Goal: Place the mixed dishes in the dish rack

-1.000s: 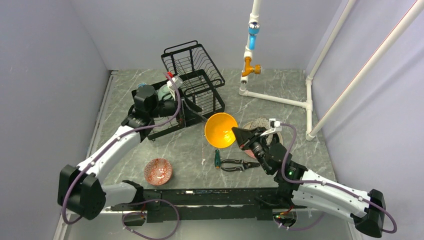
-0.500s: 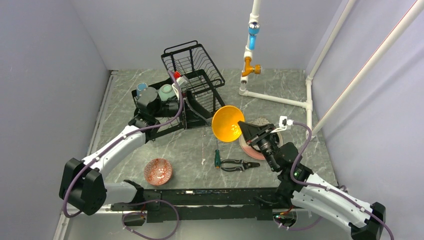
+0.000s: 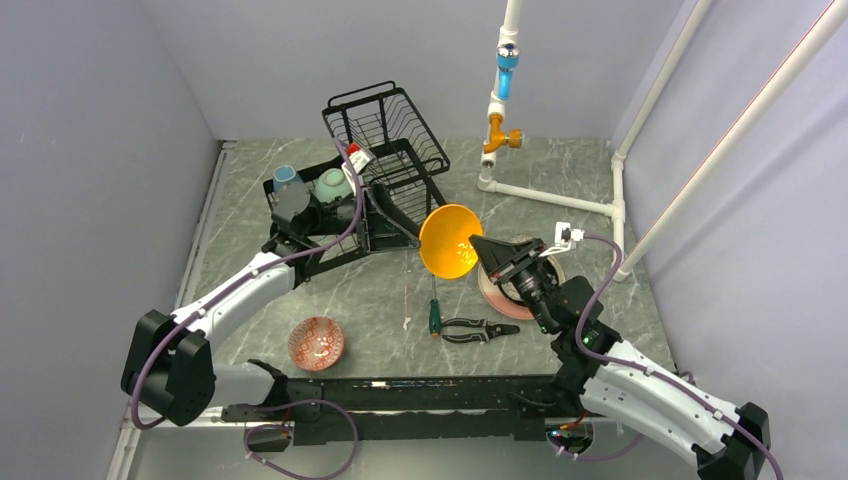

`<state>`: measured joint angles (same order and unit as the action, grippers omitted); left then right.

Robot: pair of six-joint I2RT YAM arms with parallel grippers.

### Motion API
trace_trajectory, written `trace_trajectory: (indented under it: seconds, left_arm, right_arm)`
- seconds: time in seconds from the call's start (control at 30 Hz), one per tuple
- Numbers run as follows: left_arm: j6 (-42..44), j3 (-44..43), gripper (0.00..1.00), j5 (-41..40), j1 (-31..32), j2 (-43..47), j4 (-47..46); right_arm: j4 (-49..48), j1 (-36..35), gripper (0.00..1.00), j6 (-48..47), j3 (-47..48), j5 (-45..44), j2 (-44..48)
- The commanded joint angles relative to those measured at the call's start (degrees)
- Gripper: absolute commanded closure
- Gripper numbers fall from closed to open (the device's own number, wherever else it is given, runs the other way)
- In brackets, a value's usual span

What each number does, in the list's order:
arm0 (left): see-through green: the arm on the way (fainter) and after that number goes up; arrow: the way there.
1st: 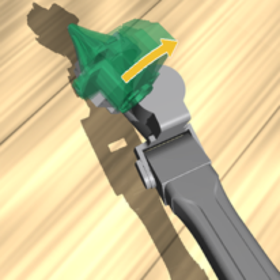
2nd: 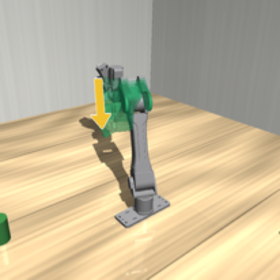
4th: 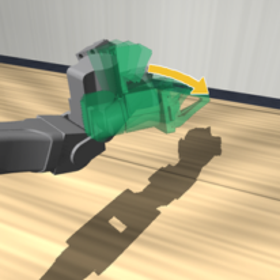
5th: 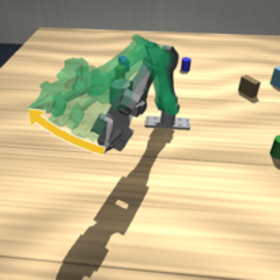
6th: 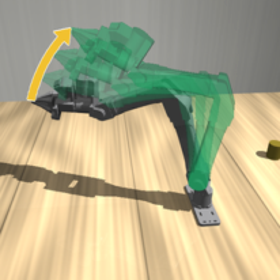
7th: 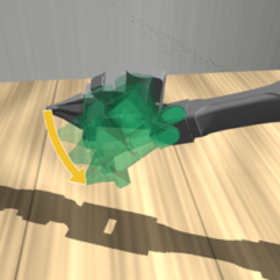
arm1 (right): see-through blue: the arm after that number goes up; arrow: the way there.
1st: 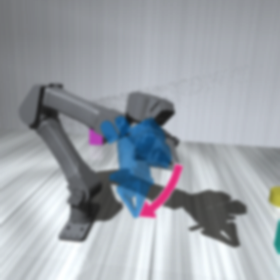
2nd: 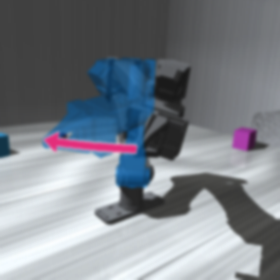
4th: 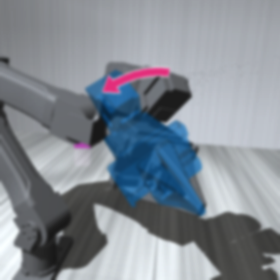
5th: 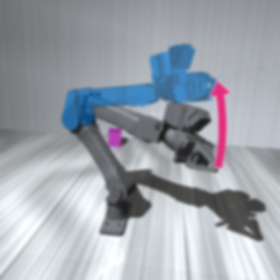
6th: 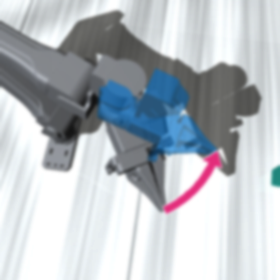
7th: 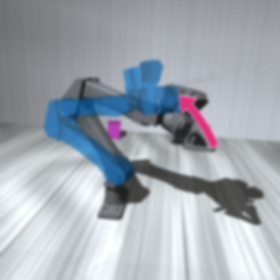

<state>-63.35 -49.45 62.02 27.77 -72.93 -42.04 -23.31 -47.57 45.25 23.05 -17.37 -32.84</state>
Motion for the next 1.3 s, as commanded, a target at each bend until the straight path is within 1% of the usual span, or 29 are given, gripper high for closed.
trace_trajectory:
  seconds: [0.0,0.1,0.4,0.67,0.83,1.0,1.07,1.17,1.27]
  left_arm:
    - [-2.2,-0.3,0.01,1.0,0.6,-0.2,-2.6]
    - [-0.3,-1.1,0.01,0.7,0.9,-0.1,0.8]
    - [-4.9,-0.6,0.0,2.7,1.3,-0.6,-5.6]
    - [0.1,-1.3,0.01,1.5,1.4,1.2,0.8]
    - [1.6,-0.9,0.0,0.4,1.4,1.7,1.1]
    - [5.3,-1.2,0.09,-1.5,1.4,2.1,5.5]
    - [5.2,-0.8,0.18,-1.7,1.4,1.9,4.7]
    - [1.9,1.0,0.3,-1.1,1.0,1.2,-2.4]
    - [-1.7,2.5,0.4,-0.2,0.2,0.3,-11.7]
  right_arm:
    - [-7.9,1.4,1.0,2.5,3.1,3.6,-1.2]
    - [-8.6,2.1,1.0,3.1,3.8,4.6,-2.3]
    - [-10.0,3.2,1.0,1.6,4.7,5.3,-5.3]
    - [-9.5,3.2,1.0,-1.5,4.7,5.2,-7.1]
    - [-9.1,3.2,1.0,-3.4,5.0,4.9,-8.2]
    - [-9.0,3.2,1.0,-4.6,5.2,5.0,-8.7]
    - [-9.2,3.2,1.0,-4.9,5.3,5.2,-9.2]
    - [-9.4,3.2,1.0,-5.0,4.9,4.9,-9.7]
    - [-9.6,3.1,1.0,-5.2,4.9,5.0,-9.9]
